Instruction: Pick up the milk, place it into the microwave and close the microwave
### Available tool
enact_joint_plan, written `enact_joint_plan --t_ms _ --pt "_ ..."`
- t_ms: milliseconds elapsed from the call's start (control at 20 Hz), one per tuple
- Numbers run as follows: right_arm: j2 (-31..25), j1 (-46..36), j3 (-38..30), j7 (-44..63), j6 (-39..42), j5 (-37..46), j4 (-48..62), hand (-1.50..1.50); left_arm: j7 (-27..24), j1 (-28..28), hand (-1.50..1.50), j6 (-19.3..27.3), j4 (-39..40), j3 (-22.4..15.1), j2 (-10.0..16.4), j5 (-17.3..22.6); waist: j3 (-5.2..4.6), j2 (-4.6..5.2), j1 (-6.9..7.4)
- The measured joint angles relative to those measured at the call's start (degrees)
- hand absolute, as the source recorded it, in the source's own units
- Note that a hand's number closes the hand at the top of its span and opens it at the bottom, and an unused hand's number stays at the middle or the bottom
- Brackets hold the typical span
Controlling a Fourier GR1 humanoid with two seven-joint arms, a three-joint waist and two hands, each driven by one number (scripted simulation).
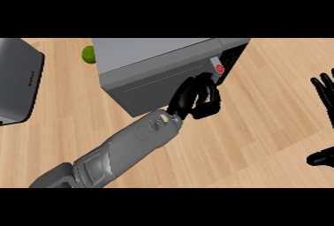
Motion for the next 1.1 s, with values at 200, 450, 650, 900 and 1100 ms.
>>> enact_joint_plan --t_ms 200,450,650,900,1100 --pt "-0.6 -1.1 1.2 1.9 1.9 -1.3 -1.0 -1.5 -0.5 -0.1 1.5 1.2 0.1 0.2 0.5 1.6 0.05 0.09 -0.73" --pt "-2.1 -2.4 2.9 4.0 3.9 -1.6 -3.0 1.5 -1.5 0.0 1.5 2.6 0.0 -0.3 0.8 2.9 0.06 -0.04 -1.27" --pt "-3.6 -4.3 5.7 5.4 6.5 -0.8 -7.0 1.5 -2.0 -0.2 1.5 2.8 0.5 -0.8 0.7 3.9 0.03 -0.25 -1.28" --pt "-4.6 -5.8 8.5 7.3 8.3 -0.8 -11.6 1.5 -2.8 0.0 1.5 3.7 0.6 -1.3 1.0 5.1 0.1 -0.5 -1.9" --pt "-4.9 -6.2 10.2 8.6 9.1 -1.2 -14.7 1.5 -3.5 0.4 1.5 5.0 0.4 -1.5 1.5 6.0 0.14 -0.69 -2.68"
